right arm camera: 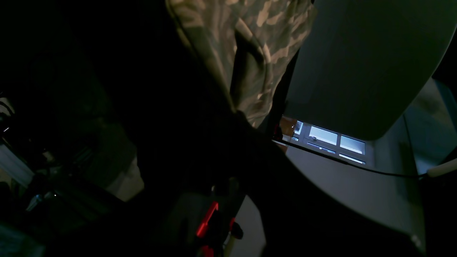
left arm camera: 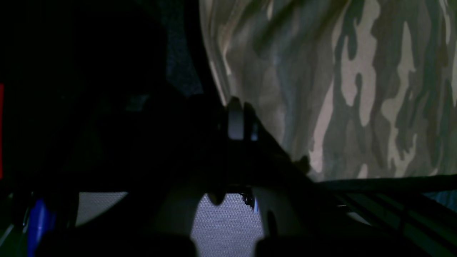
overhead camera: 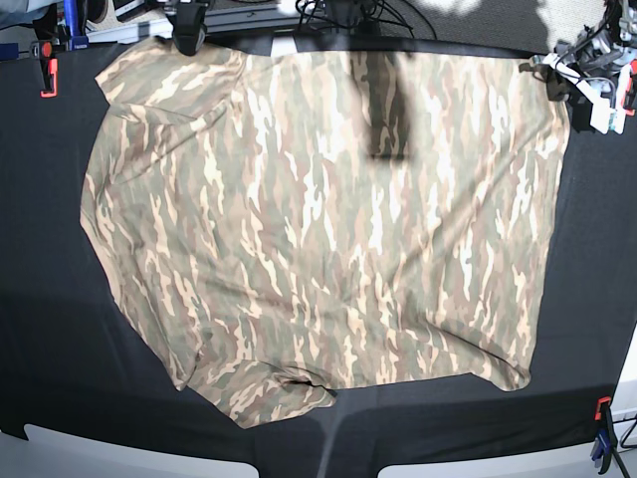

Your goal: Layout the t-shirt on the table in an organized manner, then fold the t-shirt properly

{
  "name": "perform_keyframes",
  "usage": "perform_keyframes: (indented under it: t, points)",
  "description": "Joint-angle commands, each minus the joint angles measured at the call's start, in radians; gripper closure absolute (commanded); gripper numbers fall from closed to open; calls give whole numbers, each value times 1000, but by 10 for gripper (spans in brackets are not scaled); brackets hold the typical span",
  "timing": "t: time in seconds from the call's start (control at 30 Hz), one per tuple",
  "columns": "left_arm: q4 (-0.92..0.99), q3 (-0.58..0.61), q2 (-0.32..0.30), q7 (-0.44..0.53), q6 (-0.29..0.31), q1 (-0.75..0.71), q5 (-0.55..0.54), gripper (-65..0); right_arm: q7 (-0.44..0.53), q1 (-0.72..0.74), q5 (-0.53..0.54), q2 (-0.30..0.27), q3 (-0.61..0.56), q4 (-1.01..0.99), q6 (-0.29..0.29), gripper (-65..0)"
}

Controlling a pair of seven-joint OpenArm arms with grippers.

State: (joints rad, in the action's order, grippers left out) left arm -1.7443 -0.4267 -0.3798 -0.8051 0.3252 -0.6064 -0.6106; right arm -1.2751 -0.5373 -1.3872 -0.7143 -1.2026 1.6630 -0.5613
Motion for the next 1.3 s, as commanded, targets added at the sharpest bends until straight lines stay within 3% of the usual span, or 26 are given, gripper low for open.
perform_keyframes:
  t: [0.0, 0.53, 0.77, 0.93, 1.27]
  points:
    - [-12, -6, -14, 13, 5, -3, -11, 0, 2, -9, -27, -9, -2, 13, 5, 0]
    - [-14, -6, -15, -20, 5, -3, -8, 0, 45, -8, -23, -8, -2, 13, 9, 0]
    - [-121, -6, -17, -65, 4, -3, -10, 0, 82, 23, 35, -3, -2, 15, 9, 0]
    - [-216, -6, -17, -54, 4, -3, -8, 0, 102, 70, 45, 31, -1, 17, 31, 0]
    - [-219, -6, -17, -16, -20, -3, 60, 0, 196, 207, 241, 116, -1, 17, 63, 0]
